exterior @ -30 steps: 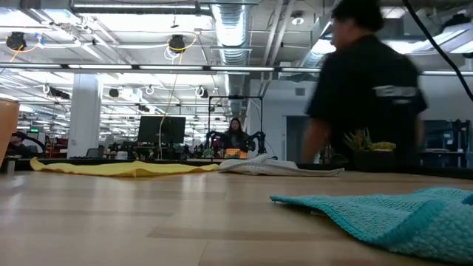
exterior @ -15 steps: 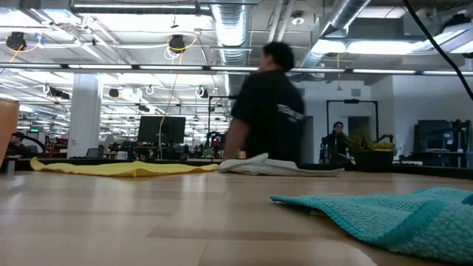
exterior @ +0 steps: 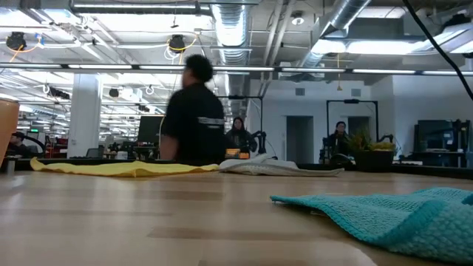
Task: Fold microfiber towels
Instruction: Put the folded green towel into the orange bin
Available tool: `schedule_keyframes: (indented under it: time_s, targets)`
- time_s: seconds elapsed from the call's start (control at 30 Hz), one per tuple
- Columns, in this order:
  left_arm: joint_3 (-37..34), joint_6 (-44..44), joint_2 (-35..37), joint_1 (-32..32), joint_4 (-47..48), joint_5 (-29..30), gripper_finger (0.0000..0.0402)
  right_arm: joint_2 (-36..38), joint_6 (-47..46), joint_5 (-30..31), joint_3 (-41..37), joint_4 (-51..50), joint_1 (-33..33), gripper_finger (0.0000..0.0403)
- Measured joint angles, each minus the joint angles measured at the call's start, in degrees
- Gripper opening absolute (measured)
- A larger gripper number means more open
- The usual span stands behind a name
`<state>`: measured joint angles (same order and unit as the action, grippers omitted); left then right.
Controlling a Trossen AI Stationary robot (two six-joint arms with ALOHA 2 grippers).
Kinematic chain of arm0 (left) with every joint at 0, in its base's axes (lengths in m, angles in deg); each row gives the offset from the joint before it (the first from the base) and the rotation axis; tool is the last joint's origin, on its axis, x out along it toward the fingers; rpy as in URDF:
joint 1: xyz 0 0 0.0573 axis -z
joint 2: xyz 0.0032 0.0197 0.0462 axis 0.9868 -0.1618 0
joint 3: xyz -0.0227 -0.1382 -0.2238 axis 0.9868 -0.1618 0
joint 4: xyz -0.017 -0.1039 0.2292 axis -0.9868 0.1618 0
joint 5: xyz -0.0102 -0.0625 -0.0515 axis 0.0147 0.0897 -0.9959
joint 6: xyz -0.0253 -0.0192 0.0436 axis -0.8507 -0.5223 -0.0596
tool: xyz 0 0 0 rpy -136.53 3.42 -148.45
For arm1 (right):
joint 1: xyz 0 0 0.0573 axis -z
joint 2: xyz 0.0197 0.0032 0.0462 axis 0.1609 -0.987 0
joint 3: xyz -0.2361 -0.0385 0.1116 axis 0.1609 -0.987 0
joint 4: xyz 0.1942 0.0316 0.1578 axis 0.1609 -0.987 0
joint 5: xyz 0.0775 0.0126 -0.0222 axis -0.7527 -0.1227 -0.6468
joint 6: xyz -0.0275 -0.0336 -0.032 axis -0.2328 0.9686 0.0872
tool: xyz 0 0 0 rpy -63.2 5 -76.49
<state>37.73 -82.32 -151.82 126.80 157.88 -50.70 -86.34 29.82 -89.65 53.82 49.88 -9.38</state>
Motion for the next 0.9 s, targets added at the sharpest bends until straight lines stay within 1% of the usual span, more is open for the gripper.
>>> schedule_keyframes:
  time_s: [0.1,0.2,0.33,0.43,0.5,0.6,0.77,0.9]
  targets:
    - [-0.02,-3.59,0.56,0.48,4.05,0.43,0.0123,0.00,0.00,1.93,0.00,0.00,0.00,0.0193]
    - [-0.02,-7.58,2.65,1.52,6.07,1.81,0.0124,0.00,0.00,2.96,0.00,-0.02,0.02,0.0193]
    - [-0.02,-16.39,6.82,3.86,6.91,5.12,0.0124,0.00,-0.60,3.21,0.00,-0.04,0.00,0.0193]
    - [0.00,-26.36,9.35,6.67,6.82,9.06,0.0124,0.00,-2.61,3.19,0.00,-0.17,0.00,0.0193]
    - [0.00,-32.46,10.59,9.18,6.85,13.14,0.0124,0.00,-3.58,3.18,0.00,-0.45,0.02,0.0193]
    - [0.00,-40.00,10.79,13.05,7.30,18.38,0.0124,0.00,-6.00,3.12,0.00,-0.05,0.00,0.0193]
    - [0.00,-50.92,10.35,17.89,8.01,21.16,0.0124,-1.46,-11.21,1.14,-0.03,0.79,0.02,0.0193]
    - [0.00,-56.95,10.36,20.88,8.10,25.40,0.0124,-3.66,-16.44,0.10,-0.02,5.61,0.00,0.0193]
